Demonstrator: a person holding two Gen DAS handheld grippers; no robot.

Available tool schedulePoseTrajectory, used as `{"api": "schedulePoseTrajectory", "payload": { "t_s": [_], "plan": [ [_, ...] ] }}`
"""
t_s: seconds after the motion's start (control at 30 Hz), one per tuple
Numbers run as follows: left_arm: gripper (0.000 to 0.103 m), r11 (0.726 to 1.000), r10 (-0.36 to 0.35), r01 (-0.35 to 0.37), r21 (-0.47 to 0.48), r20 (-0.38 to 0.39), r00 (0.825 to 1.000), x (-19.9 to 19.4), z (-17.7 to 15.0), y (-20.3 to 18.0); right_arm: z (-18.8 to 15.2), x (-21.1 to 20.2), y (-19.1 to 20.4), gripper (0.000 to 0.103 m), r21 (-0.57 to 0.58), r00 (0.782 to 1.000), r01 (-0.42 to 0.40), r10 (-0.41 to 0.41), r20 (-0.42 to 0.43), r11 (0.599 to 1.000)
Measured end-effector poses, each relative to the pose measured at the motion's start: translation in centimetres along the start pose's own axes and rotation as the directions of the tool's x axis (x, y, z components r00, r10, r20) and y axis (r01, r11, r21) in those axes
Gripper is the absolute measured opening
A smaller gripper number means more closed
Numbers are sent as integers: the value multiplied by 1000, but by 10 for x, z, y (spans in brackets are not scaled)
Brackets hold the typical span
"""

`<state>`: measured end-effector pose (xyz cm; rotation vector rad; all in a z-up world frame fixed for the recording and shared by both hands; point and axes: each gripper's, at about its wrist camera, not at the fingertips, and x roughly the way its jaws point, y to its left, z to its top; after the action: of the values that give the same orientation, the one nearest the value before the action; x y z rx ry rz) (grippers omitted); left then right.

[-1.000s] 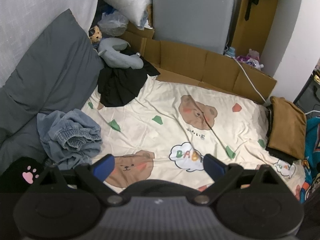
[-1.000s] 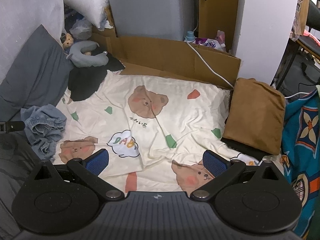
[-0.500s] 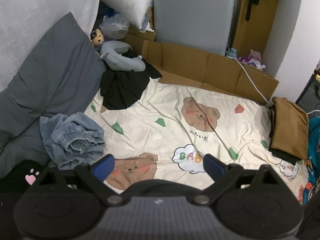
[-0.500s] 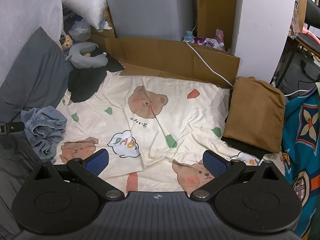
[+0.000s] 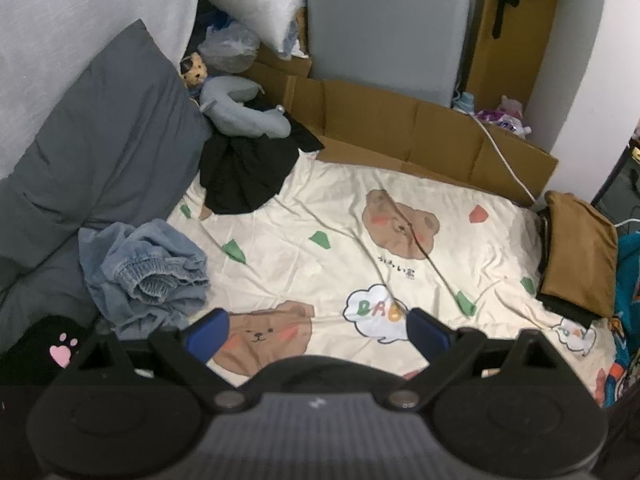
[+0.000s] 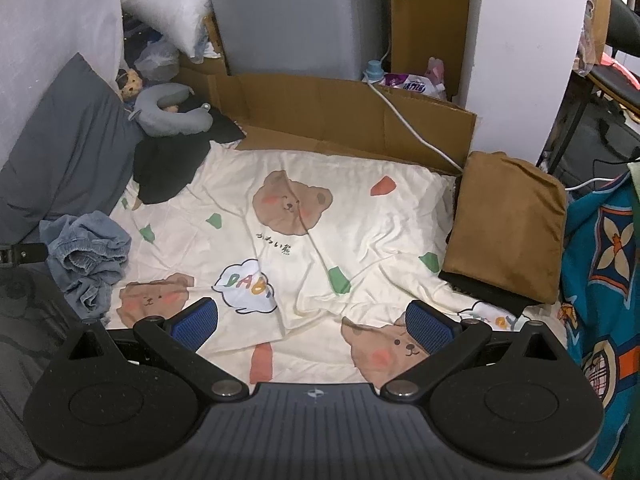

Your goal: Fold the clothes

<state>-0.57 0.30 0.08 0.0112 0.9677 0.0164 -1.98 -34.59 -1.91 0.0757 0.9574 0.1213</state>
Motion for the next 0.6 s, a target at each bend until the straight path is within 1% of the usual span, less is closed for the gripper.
{"api": "schedulePoseTrajectory", "payload": {
  "t_s": [0.17, 0.3, 0.4, 0.5, 0.6],
  "plan": [
    [97, 1000, -2, 2, -19, -6, 1000, 0, 2, 5, 1, 1, 1, 103, -6, 1000, 0, 0, 2, 1000],
    [100, 1000, -3, 3, -19, -8, 1000, 0, 5, 4, 4, 1, -5, 103, 12, 999, -37, 37, 1, 999],
    [100, 1000, -13, 13, -29, -12, 1000, 0, 8, 4, 7, 0, -5, 103, 7, 999, -44, 44, 3, 999],
    [100, 998, -29, 28, -47, -23, 999, 0, 13, 8, 9, -2, -4, 103, -6, 999, -41, 41, 20, 999],
    [100, 999, -21, 20, -46, -12, 1000, -2, 21, 10, 10, -3, -5, 103, 5, 999, -33, 33, 36, 999]
  ]
}}
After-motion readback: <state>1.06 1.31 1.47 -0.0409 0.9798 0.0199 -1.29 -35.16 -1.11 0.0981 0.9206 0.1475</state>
